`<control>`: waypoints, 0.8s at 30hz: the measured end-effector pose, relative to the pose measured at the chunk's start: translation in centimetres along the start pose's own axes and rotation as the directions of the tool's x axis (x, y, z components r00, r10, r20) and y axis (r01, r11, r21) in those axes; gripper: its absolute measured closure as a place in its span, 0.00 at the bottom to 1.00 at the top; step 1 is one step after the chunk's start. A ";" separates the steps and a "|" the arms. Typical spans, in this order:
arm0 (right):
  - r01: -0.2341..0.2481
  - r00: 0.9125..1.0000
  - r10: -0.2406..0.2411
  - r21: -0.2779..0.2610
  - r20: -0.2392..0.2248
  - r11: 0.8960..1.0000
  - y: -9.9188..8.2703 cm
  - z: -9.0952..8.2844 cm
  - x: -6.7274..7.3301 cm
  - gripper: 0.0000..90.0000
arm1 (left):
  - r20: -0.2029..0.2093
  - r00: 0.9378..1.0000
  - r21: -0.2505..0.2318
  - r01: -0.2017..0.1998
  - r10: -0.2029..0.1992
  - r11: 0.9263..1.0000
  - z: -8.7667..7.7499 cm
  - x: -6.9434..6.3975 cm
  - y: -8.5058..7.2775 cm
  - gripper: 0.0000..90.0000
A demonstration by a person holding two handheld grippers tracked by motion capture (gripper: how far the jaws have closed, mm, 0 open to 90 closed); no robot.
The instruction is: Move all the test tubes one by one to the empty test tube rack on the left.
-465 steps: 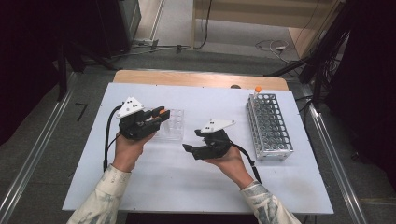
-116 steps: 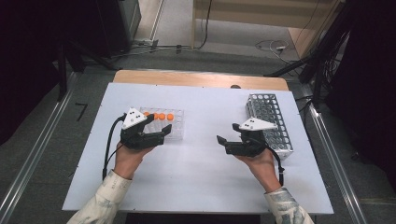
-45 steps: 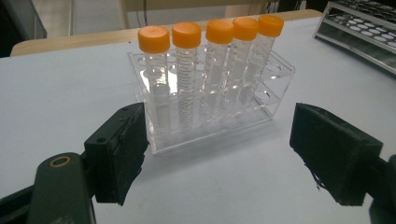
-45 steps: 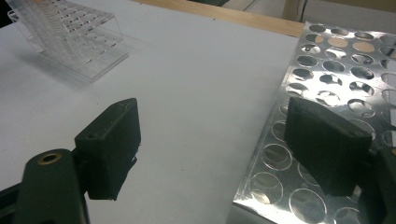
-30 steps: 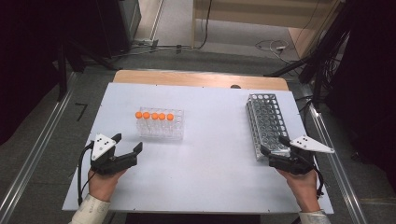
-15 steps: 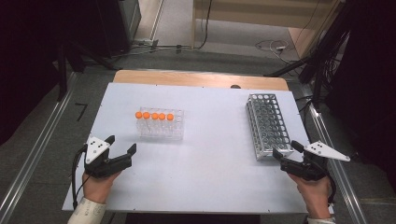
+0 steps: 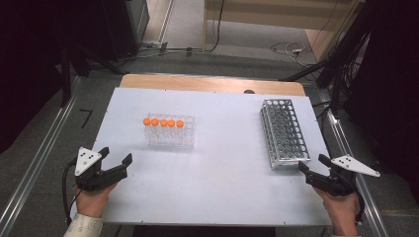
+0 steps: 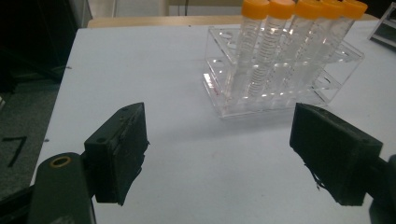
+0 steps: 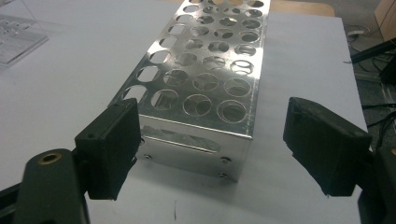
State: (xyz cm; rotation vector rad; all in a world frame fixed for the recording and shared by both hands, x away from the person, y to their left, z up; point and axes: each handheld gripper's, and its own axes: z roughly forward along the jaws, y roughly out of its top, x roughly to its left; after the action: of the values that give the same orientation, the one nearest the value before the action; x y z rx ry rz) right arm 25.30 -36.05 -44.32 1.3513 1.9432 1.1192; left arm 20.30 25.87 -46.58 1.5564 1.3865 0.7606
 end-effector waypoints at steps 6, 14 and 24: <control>-0.012 1.000 0.012 0.008 0.005 1.000 -0.4 -0.2 -0.4 0.19 | -0.015 1.000 0.005 0.005 -0.005 1.000 -0.1 0.5 -0.2 0.22; -0.031 0.999 0.030 0.017 0.025 0.999 -1.1 -0.4 -1.1 0.19 | -0.036 0.999 0.018 0.009 -0.008 1.000 0.1 1.2 -0.6 0.22; -0.058 0.997 0.056 0.029 0.047 0.998 -2.0 -0.5 -2.0 0.19 | -0.069 0.997 0.047 0.040 -0.037 0.998 0.7 2.3 -1.2 0.22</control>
State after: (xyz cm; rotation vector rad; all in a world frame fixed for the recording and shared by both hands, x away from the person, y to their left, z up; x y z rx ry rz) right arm 24.67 -38.41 -45.85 1.4444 1.9067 1.0797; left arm 20.85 27.93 -48.20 1.5490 1.4909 0.7682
